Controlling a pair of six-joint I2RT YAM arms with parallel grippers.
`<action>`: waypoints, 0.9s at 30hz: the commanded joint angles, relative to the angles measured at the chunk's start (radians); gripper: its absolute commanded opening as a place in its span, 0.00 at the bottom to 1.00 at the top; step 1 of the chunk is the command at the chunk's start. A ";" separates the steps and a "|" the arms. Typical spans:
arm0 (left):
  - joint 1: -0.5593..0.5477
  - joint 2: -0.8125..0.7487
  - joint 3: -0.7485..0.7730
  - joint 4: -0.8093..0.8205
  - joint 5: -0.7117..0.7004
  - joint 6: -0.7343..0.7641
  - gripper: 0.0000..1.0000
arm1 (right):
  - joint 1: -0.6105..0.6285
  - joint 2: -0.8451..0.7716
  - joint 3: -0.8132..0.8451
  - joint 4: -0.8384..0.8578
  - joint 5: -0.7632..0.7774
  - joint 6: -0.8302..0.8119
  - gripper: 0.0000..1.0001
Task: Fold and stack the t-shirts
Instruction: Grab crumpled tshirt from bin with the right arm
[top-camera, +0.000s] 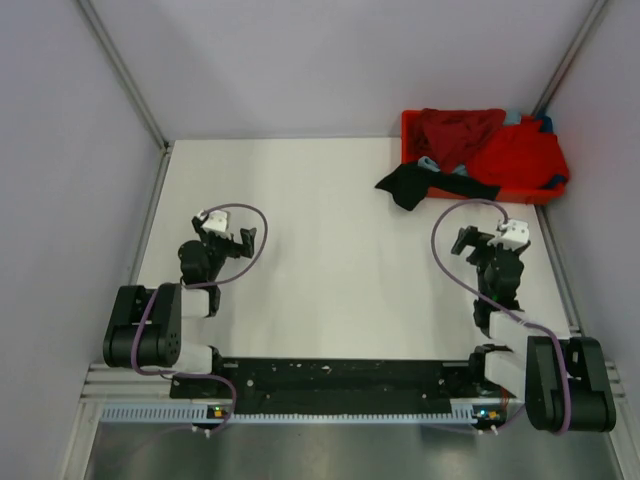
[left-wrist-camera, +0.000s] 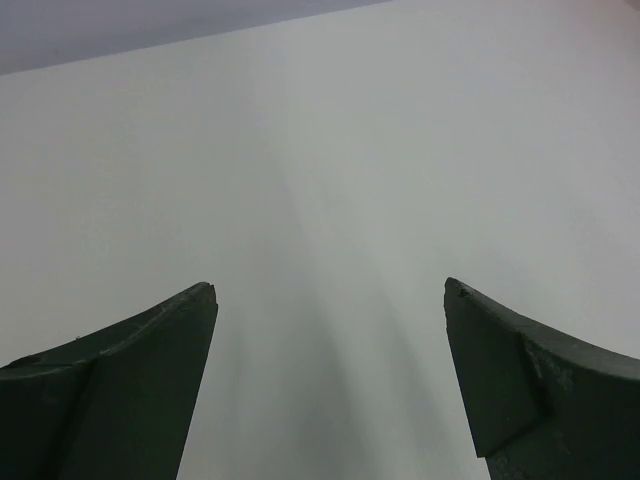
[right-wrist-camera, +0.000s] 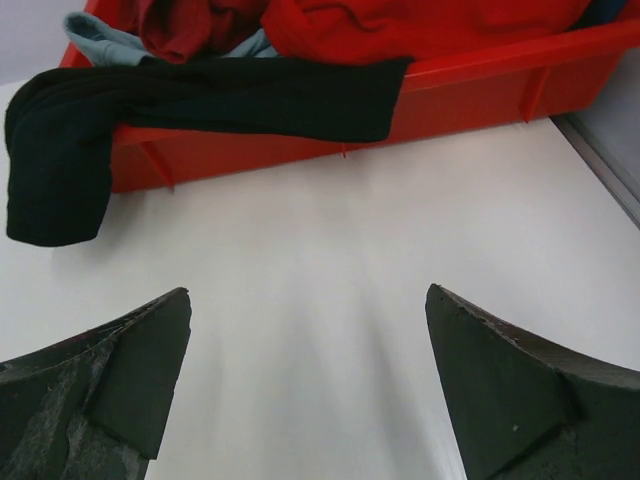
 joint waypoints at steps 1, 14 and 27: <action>0.000 0.001 -0.013 0.070 -0.006 0.002 0.99 | 0.006 -0.012 0.027 -0.016 0.097 0.054 0.99; 0.001 -0.123 0.367 -0.666 -0.126 -0.024 0.99 | 0.004 -0.221 0.546 -0.709 -0.038 0.163 0.98; -0.011 0.108 0.898 -1.285 0.134 -0.029 0.97 | -0.025 0.530 1.380 -1.048 -0.058 0.235 0.70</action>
